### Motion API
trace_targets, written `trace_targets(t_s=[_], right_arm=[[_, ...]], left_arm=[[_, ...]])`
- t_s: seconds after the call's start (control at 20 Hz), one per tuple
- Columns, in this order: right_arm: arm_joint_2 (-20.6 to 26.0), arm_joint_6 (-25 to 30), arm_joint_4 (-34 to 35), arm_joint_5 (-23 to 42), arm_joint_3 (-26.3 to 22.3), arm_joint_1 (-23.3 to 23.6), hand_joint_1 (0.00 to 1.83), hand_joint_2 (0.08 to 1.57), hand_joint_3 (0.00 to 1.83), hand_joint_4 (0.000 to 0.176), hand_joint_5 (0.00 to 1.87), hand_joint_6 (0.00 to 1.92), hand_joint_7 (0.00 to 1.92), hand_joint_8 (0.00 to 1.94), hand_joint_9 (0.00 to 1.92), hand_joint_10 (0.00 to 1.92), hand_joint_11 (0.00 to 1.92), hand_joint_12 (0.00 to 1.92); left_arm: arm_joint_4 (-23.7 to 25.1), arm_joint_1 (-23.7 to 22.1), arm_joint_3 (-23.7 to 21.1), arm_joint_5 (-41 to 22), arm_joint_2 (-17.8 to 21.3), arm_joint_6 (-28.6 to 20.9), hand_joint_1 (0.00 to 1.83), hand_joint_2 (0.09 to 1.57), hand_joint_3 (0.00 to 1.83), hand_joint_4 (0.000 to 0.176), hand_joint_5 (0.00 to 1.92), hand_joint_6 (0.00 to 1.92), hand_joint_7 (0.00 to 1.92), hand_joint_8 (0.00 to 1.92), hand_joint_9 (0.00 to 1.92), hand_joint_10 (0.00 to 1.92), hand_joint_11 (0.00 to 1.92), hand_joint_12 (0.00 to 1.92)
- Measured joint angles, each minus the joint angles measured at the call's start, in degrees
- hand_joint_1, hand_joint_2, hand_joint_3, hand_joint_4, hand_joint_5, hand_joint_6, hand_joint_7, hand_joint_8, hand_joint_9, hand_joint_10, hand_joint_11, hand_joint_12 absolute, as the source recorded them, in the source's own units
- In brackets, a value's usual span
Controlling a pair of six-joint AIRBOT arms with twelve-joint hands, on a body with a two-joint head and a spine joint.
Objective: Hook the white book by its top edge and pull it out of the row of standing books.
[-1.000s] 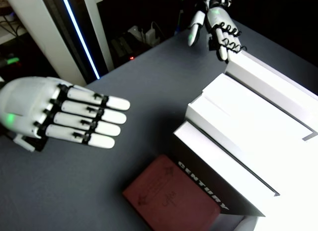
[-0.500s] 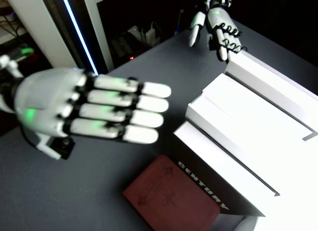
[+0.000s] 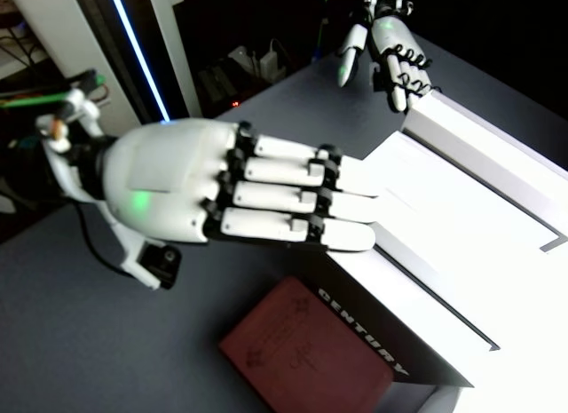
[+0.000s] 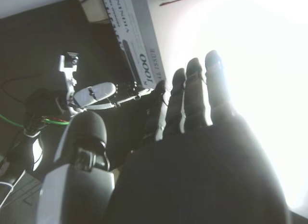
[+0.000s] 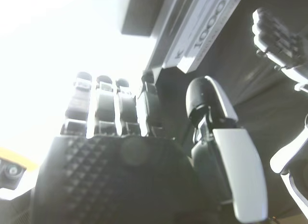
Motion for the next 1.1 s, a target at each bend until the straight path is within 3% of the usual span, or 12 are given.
trace_targets(t_s=[0.15,0.25,0.3,0.35,0.4,0.55,0.65,0.7,0.85,0.95,1.05,1.1], right_arm=[[0.0,0.0,0.2,0.0,0.0,0.1,0.38,1.41,0.0,0.0,0.48,0.08,0.0,0.0,0.0,0.0,0.0,0.0],[0.1,0.0,0.5,1.1,-0.7,0.1,0.36,1.42,0.0,0.0,0.63,0.13,0.07,0.01,0.0,0.0,0.0,0.0],[0.7,0.0,0.3,1.8,-1.8,0.1,0.36,1.43,0.01,0.0,0.64,0.13,0.07,0.01,0.0,0.0,0.0,0.0],[1.3,0.0,-0.4,2.3,-2.8,0.0,0.34,1.43,0.01,0.0,0.64,0.14,0.07,0.01,0.0,0.0,0.0,0.0],[2.3,0.1,-1.8,3.3,-4.1,-0.9,0.4,1.42,0.0,0.0,0.65,0.15,0.08,0.01,0.0,0.0,0.0,0.0],[4.5,3.8,-5.2,8.4,-7.0,-5.6,0.32,1.44,0.0,0.0,0.5,0.53,0.08,0.0,0.0,0.0,0.0,0.0],[5.7,5.4,-5.9,11.3,-8.4,-8.8,0.23,1.46,0.0,0.0,0.42,0.69,0.08,0.0,0.0,0.0,0.0,0.0],[6.1,6.6,-6.4,13.2,-9.1,-10.9,0.18,1.46,0.0,0.0,0.4,0.69,0.06,0.0,0.0,0.0,0.0,0.0],[6.4,11.5,-8.6,17.5,-10.7,-17.7,0.18,1.48,0.0,0.0,0.43,0.65,0.09,0.0,0.0,0.0,0.0,0.0],[6.4,13.5,-9.7,17.8,-12.2,-22.9,0.22,1.47,0.0,0.0,0.42,0.6,0.07,0.0,0.0,0.0,0.0,0.0],[6.4,16.0,-9.8,17.9,-12.4,-25.6,0.44,1.41,0.0,0.0,0.44,0.54,0.14,0.01,0.0,0.0,0.01,0.01],[6.1,17.2,-9.5,18.2,-12.4,-27.0,0.34,1.43,0.0,0.0,0.46,0.53,0.15,0.01,0.01,0.0,0.0,0.0]], left_arm=[[0.0,0.1,0.0,-0.2,0.0,0.0,0.11,1.36,0.0,0.087,0.0,0.0,0.0,0.0,0.0,0.0,0.0,0.0],[-0.5,0.3,0.0,-0.5,0.0,-0.2,0.1,1.36,0.0,0.062,0.0,0.0,0.0,0.0,0.0,0.0,0.0,0.0],[-0.9,0.8,0.0,-0.8,0.0,-0.2,0.1,1.35,0.0,0.059,0.0,0.0,0.0,0.0,0.0,0.0,0.0,0.0],[-1.1,1.0,0.0,-0.9,0.0,-0.2,0.1,1.35,0.0,0.058,0.0,0.0,0.0,0.0,0.0,0.0,0.0,0.0],[-1.7,1.1,-0.3,-1.0,0.0,-0.2,0.11,1.34,0.0,0.073,0.0,0.0,0.0,0.0,0.0,0.0,0.0,0.0],[-2.7,2.1,-0.7,-2.2,0.1,-0.1,0.1,1.35,0.0,0.044,0.0,0.0,0.0,0.0,0.0,0.0,0.0,0.0],[-3.1,2.7,-1.1,-2.7,0.6,0.0,0.09,1.35,0.0,0.052,0.0,0.0,0.0,0.0,0.0,0.0,0.0,0.0],[-3.3,2.9,-1.1,-3.0,0.8,0.1,0.09,1.35,0.0,0.067,0.0,0.0,0.0,0.0,0.0,0.0,0.0,0.0],[-4.4,3.0,-1.4,-3.9,1.2,0.3,0.11,1.35,0.0,0.057,0.0,0.0,0.0,0.0,0.0,0.0,0.0,0.0],[-4.5,3.0,-1.6,-4.3,1.3,0.3,0.13,1.35,0.0,0.059,0.0,0.0,0.0,0.0,0.0,0.0,0.0,0.0],[-4.5,3.0,-1.6,-4.2,1.4,0.3,0.13,1.35,0.0,0.064,0.0,0.0,0.0,0.0,0.0,0.0,0.0,0.0],[-4.9,3.0,-1.7,-4.3,1.4,0.3,0.12,1.35,0.0,0.072,0.0,0.0,0.0,0.0,0.0,0.0,0.0,0.0]])
